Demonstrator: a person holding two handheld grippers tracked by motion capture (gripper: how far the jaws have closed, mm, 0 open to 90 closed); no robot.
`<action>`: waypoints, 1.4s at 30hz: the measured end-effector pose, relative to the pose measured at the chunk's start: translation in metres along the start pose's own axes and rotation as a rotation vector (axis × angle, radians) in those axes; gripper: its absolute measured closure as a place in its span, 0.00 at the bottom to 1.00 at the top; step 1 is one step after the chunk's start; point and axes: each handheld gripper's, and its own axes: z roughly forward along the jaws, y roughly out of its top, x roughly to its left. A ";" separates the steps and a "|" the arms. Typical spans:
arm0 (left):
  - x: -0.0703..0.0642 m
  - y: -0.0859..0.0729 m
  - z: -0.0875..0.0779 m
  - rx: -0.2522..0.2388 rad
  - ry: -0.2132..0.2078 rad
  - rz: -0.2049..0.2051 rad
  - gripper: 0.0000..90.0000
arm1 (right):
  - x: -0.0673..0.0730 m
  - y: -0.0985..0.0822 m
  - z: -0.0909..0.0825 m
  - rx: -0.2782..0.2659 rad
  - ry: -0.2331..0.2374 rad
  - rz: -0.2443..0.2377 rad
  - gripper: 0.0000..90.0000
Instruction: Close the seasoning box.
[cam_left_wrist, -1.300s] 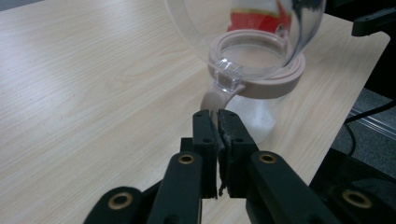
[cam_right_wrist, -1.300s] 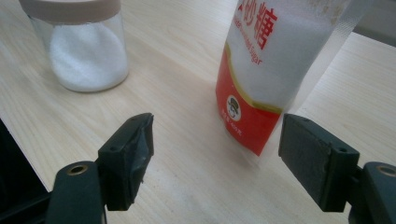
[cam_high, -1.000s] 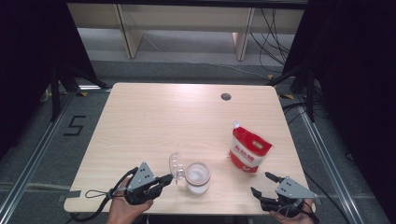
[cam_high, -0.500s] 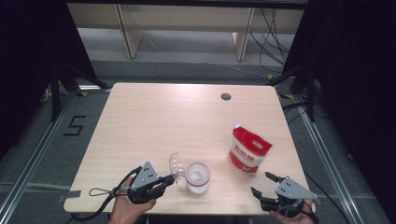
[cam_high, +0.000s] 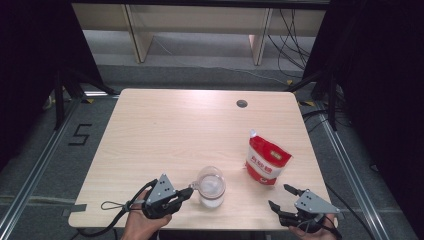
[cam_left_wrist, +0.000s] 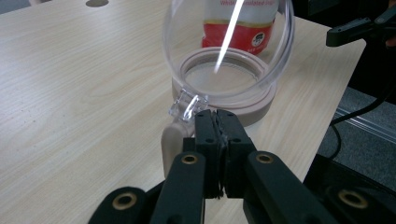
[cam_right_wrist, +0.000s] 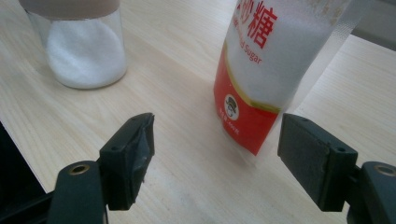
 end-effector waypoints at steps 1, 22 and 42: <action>0.000 0.000 -0.001 0.002 -0.003 0.001 0.97 | 0.000 0.000 0.000 0.002 0.001 0.001 0.31; 0.006 -0.006 -0.018 0.026 0.008 -0.055 0.59 | 0.001 0.000 0.001 0.000 0.011 0.005 0.31; 0.012 -0.035 -0.029 0.098 0.062 -0.063 0.33 | 0.003 0.000 0.002 0.007 0.036 0.035 0.30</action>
